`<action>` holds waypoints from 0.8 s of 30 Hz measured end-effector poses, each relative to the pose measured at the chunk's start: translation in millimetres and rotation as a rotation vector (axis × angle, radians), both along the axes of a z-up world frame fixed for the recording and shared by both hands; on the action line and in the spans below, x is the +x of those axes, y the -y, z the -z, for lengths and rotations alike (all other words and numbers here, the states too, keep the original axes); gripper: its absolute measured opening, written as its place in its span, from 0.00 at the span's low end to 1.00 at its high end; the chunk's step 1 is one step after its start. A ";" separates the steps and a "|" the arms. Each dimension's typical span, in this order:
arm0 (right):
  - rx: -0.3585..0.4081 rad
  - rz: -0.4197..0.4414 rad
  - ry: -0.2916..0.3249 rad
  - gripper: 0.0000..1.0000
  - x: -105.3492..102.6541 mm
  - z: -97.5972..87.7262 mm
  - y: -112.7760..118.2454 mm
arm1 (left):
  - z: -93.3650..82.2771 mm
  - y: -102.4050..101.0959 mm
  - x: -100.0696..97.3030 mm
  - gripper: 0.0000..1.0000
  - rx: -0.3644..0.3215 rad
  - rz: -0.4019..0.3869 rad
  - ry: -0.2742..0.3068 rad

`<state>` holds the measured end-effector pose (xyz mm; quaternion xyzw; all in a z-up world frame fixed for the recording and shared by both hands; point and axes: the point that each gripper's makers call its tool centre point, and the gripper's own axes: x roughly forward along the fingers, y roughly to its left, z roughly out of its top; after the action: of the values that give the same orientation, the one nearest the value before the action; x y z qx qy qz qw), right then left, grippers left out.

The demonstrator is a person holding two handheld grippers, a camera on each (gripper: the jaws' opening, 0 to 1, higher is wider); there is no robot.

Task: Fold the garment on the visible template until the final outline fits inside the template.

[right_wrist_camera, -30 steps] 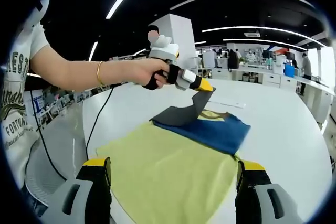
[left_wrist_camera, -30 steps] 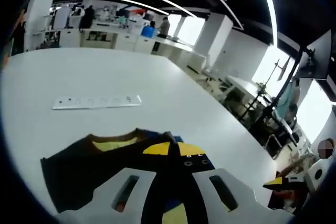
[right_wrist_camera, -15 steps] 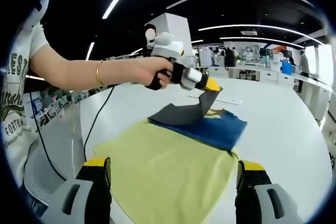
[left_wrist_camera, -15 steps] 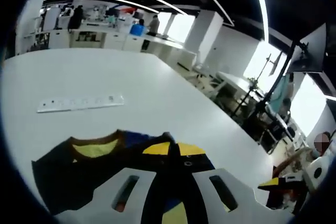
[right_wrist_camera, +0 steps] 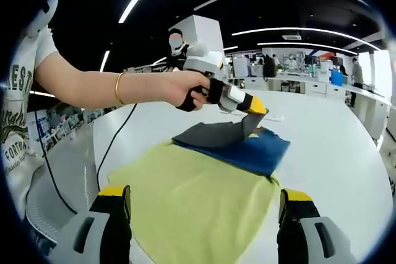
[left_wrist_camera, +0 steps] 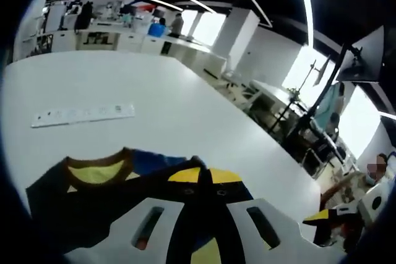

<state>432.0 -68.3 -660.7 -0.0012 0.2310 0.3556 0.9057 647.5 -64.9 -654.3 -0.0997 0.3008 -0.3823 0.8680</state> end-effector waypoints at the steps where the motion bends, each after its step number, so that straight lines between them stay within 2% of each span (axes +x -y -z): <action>1: 0.001 0.000 -0.001 0.99 0.3 0.5 0.0 | 3.4 1.3 1.2 0.00 -0.001 -0.005 -0.013; 6: 0.001 -0.002 -0.004 0.99 2.3 1.8 -0.4 | 15.5 6.6 2.0 0.00 0.019 0.002 -0.020; 9: 0.002 -0.002 -0.004 0.99 3.1 1.6 -0.1 | 27.7 8.2 2.9 0.00 0.031 -0.001 -0.046; 13: -0.010 -0.003 -0.005 0.99 4.4 3.1 1.2 | 35.1 13.4 3.1 0.01 -0.026 -0.029 -0.110; 17: -0.008 0.001 -0.004 0.99 4.6 2.8 2.7 | 38.9 18.0 2.9 0.04 -0.028 -0.012 -0.100; 24: -0.008 0.013 -0.006 0.99 2.4 3.8 7.5 | 36.9 21.9 -5.1 0.24 -0.044 0.045 -0.054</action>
<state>434.4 -75.8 -664.5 -0.0025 0.2350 0.3488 0.9073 642.5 -86.9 -691.2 -0.1221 0.3179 -0.4056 0.8483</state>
